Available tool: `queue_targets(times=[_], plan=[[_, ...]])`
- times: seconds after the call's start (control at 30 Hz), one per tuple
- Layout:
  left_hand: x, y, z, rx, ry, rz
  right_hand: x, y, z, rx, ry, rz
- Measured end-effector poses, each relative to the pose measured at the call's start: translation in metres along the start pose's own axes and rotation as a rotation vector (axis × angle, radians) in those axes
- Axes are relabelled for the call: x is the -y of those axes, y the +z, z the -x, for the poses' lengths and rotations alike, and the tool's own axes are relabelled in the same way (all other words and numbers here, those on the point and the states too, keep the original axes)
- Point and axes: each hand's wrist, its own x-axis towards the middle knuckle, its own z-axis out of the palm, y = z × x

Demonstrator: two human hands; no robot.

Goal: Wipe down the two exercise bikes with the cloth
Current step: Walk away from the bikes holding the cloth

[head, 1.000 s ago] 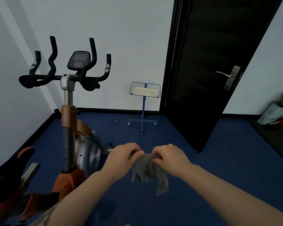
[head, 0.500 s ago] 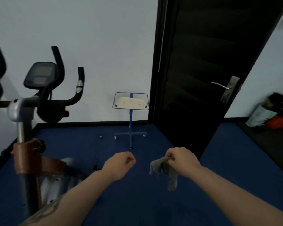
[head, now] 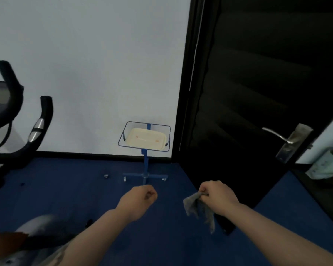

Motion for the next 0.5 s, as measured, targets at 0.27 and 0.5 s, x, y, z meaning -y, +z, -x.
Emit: queue_targets(times=[0.27,0.5], plan=[[0.023,-0.022,-0.082,-0.036,-0.128,0.118,0.016,-0.008,-0.131,0.102,-0.086,-0.049],[0.071,-0.096,-0.18,-0.097,-0.15,0.103,0.053,-0.005,-0.25,0.138,-0.069,-0.121]])
